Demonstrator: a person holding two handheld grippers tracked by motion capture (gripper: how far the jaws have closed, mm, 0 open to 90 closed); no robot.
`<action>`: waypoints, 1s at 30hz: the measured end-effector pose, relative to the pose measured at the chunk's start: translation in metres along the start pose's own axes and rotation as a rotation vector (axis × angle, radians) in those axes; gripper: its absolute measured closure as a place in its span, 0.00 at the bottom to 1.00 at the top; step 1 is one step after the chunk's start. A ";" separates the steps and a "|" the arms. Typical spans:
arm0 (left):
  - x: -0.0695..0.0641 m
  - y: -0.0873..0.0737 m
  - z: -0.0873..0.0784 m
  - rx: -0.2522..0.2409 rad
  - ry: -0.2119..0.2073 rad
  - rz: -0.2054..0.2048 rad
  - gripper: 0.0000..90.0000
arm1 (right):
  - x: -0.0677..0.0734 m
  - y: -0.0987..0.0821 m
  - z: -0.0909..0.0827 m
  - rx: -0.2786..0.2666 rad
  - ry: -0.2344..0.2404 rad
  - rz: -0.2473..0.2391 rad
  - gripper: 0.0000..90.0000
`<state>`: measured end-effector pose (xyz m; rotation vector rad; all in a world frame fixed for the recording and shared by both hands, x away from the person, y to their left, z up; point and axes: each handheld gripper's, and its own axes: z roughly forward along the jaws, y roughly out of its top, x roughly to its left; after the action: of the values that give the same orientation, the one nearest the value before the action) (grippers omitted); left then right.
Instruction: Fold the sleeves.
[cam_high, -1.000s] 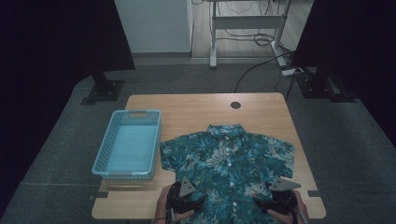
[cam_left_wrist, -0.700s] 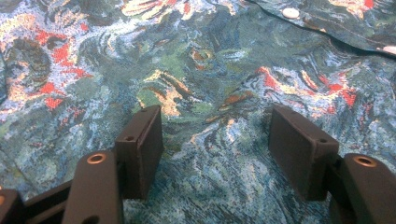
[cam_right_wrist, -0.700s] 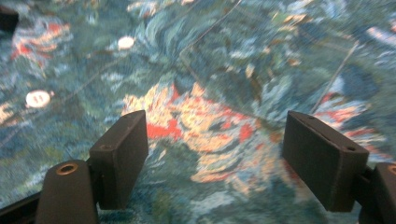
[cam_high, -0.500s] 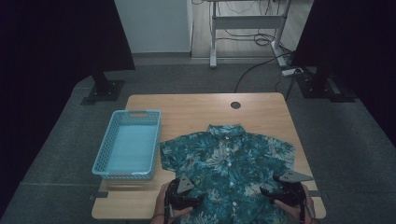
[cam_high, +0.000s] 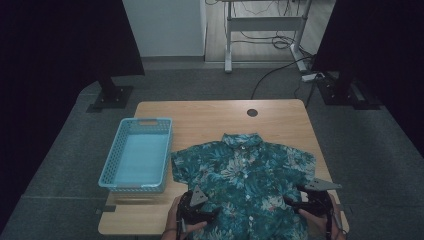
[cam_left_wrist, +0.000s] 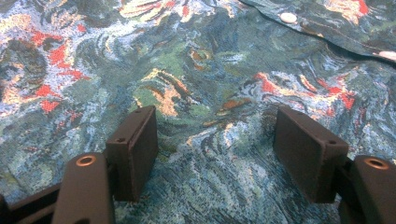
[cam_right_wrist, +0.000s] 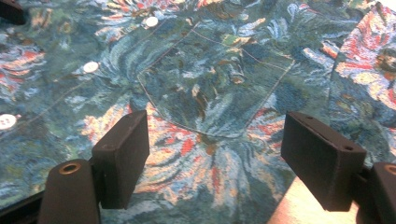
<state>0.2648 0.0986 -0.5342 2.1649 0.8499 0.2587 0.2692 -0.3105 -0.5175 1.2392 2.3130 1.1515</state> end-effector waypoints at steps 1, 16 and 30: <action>0.000 0.000 0.000 -0.001 0.001 -0.002 0.34 | -0.001 0.000 0.000 0.001 -0.004 -0.005 0.27; 0.001 0.001 0.001 -0.002 0.003 -0.006 0.35 | -0.022 0.002 -0.006 -0.009 -0.049 0.030 0.27; 0.003 0.001 0.001 -0.001 0.013 0.000 0.37 | -0.053 0.005 -0.004 -0.001 -0.092 0.065 0.27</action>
<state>0.2679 0.0990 -0.5343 2.1645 0.8573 0.2739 0.3017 -0.3532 -0.5179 1.3473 2.2207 1.0919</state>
